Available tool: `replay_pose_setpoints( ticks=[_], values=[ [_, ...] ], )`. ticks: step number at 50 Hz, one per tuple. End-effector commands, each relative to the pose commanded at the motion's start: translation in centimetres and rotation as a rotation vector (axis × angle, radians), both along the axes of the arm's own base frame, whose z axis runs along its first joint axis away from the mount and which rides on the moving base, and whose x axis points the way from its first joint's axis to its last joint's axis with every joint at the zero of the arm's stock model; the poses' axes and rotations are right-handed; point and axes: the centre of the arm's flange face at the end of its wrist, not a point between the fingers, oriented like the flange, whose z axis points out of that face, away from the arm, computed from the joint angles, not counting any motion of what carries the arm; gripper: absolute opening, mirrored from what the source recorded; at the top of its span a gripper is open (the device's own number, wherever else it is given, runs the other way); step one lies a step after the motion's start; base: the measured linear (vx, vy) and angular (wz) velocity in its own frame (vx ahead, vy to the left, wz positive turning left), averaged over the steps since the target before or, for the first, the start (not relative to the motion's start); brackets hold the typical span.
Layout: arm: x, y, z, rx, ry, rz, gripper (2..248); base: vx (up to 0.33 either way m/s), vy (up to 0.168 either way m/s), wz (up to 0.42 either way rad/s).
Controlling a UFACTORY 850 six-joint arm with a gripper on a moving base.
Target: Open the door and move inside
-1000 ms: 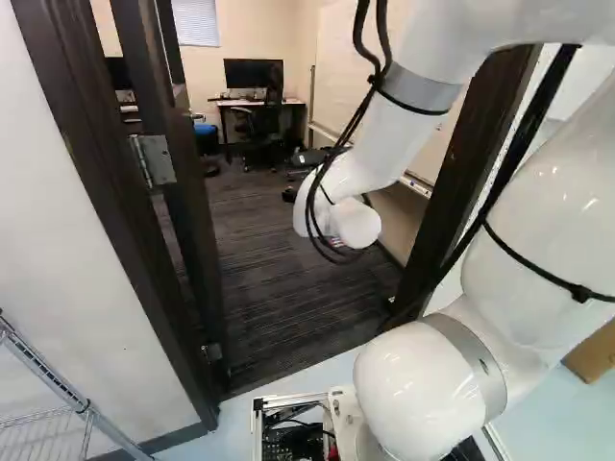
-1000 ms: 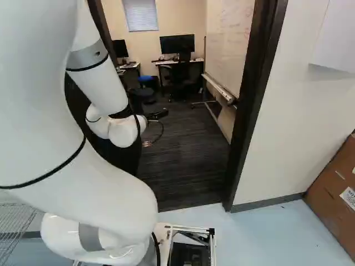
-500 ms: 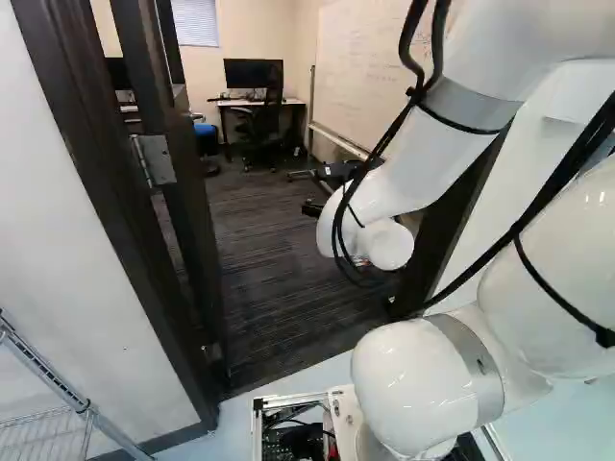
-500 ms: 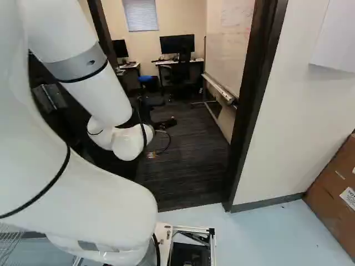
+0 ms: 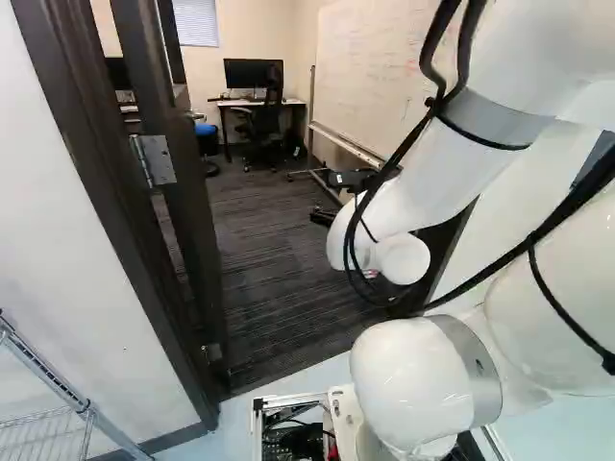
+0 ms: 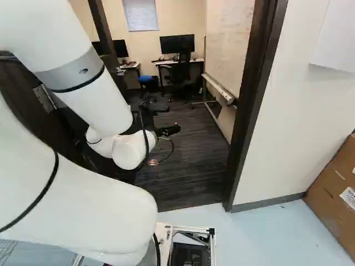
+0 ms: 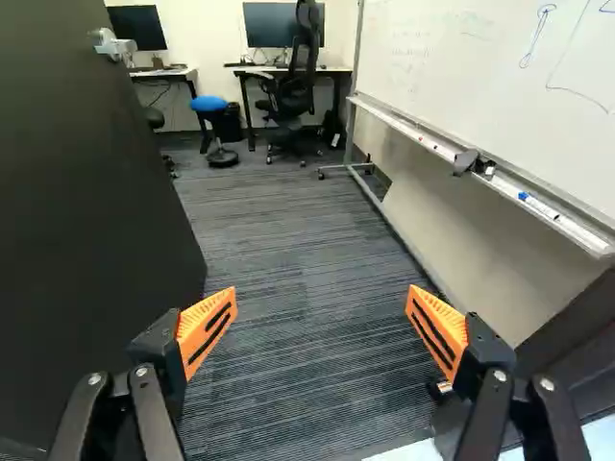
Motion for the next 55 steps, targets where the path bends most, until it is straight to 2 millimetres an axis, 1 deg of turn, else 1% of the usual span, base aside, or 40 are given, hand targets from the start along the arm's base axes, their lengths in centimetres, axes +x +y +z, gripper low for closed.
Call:
replay_pose_setpoints(
  ticks=[55],
  values=[
    [-0.16, -0.09, -0.06, 0.001, 0.002, -0.002, 247, -0.001, 0.000, 0.007]
  ],
)
